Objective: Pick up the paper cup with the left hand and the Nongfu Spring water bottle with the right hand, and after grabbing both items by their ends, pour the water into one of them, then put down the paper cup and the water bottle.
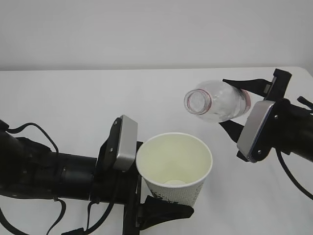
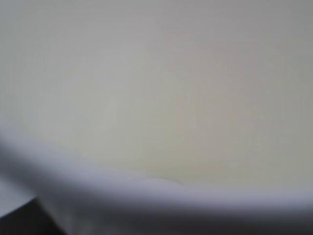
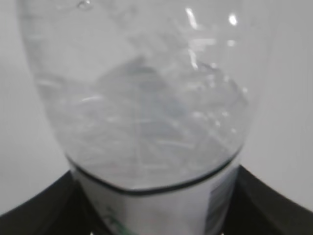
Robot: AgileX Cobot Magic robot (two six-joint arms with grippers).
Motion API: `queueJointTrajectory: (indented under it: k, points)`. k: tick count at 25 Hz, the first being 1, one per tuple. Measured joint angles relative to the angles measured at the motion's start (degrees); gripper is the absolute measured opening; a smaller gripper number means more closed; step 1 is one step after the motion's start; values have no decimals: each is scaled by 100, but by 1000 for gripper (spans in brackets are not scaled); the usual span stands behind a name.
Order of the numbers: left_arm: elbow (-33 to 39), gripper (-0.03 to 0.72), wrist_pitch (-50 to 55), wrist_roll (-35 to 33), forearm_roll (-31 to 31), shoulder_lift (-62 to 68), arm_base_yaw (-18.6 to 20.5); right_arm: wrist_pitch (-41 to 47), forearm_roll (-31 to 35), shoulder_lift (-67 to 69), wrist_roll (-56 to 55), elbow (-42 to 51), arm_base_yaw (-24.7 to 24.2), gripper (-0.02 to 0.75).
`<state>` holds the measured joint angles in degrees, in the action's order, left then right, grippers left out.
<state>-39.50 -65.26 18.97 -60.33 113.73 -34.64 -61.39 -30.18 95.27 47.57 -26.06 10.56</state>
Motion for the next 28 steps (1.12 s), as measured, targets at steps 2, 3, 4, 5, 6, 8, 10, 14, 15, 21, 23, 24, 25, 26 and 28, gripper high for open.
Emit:
queueJointTrajectory:
  k: [2, 3, 4, 5, 6, 8, 10, 14, 15, 21, 23, 24, 25, 26, 28]
  points:
    - [0, 523, 0, 0, 0, 0, 0, -7, 0, 0, 97, 0, 0, 509]
    - [0, 522, 0, 0, 0, 0, 0, -7, 0, 0, 134, 0, 0, 509]
    - [0, 522, 0, 0, 0, 0, 0, -7, 0, 0, 166, 0, 0, 509]
    - [0, 522, 0, 0, 0, 0, 0, -7, 0, 0, 200, 0, 0, 509]
    - [0, 522, 0, 0, 0, 0, 0, -7, 0, 0, 246, 0, 0, 509]
    - [0, 522, 0, 0, 0, 0, 0, -7, 0, 0, 389, 0, 0, 509]
    - [0, 522, 0, 0, 0, 0, 0, -7, 0, 0, 461, 0, 0, 509]
    - [0, 521, 0, 0, 0, 0, 0, -7, 0, 0, 607, 0, 0, 509]
    - [0, 521, 0, 0, 0, 0, 0, -7, 0, 0, 666, 0, 0, 509]
    - [0, 520, 0, 0, 0, 0, 0, -7, 0, 0, 882, 0, 0, 509]
    - [0, 520, 0, 0, 0, 0, 0, -7, 0, 0, 954, 0, 0, 509]
    - [0, 520, 0, 0, 0, 0, 0, -7, 0, 0, 970, 0, 0, 509]
    - [0, 520, 0, 0, 0, 0, 0, -7, 0, 0, 981, 0, 0, 509]
    - [0, 520, 0, 0, 0, 0, 0, -7, 0, 0, 979, 0, 0, 509]
    - [0, 520, 0, 0, 0, 0, 0, -7, 0, 0, 993, 0, 0, 509]
